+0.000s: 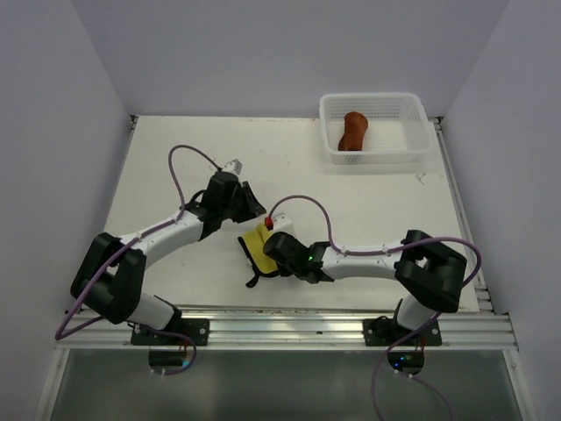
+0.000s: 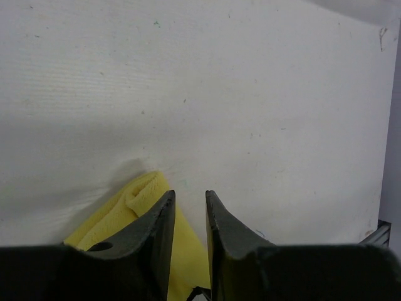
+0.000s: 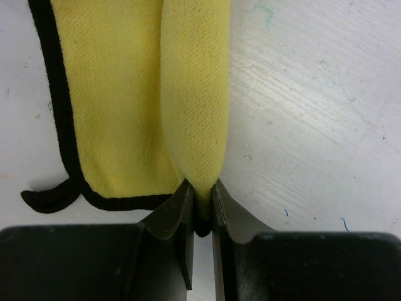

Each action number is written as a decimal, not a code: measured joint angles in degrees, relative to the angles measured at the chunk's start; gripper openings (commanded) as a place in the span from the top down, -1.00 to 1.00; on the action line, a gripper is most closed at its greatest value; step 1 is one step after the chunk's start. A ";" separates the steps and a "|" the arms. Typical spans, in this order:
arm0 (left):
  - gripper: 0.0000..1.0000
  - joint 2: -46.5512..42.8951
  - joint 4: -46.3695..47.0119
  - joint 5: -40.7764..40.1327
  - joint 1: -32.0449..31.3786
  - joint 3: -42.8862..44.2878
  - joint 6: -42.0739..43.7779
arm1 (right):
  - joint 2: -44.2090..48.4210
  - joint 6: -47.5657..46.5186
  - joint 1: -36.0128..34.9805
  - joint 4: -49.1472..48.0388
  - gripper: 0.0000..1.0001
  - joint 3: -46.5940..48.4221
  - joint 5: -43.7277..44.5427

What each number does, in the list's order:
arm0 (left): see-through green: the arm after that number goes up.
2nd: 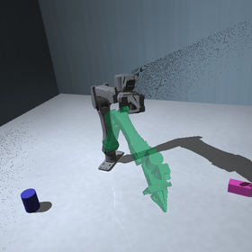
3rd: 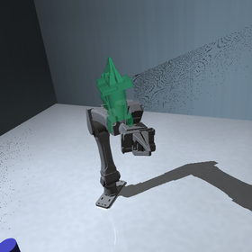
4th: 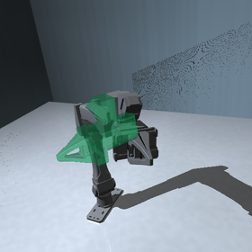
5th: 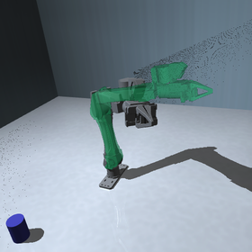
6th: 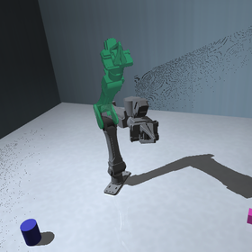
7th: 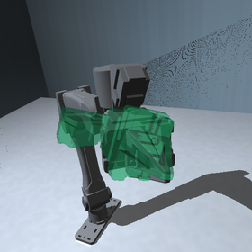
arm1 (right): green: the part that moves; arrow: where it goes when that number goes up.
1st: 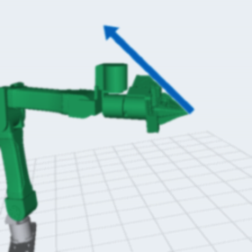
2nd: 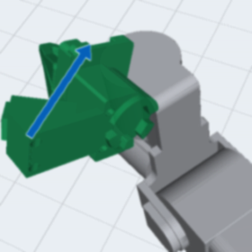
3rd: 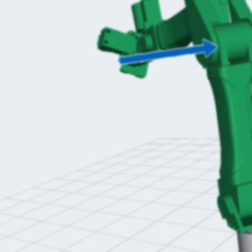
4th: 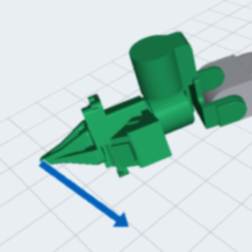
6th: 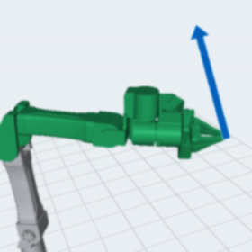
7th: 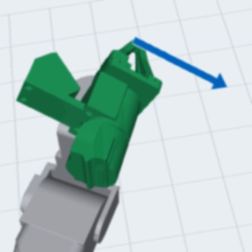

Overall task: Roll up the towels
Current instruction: Roll the towel

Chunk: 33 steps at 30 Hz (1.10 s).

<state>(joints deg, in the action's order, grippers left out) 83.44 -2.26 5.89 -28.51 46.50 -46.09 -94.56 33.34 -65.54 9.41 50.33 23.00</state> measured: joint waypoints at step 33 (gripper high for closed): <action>0.26 1.20 0.61 2.38 -3.50 -6.03 -1.31 | -8.63 -4.94 -12.96 7.85 1.00 7.30 20.76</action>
<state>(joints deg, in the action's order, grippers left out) 84.64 -1.65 8.27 -32.01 40.47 -47.40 -103.20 28.40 -78.50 17.26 57.63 43.77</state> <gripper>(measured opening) 0.389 0.156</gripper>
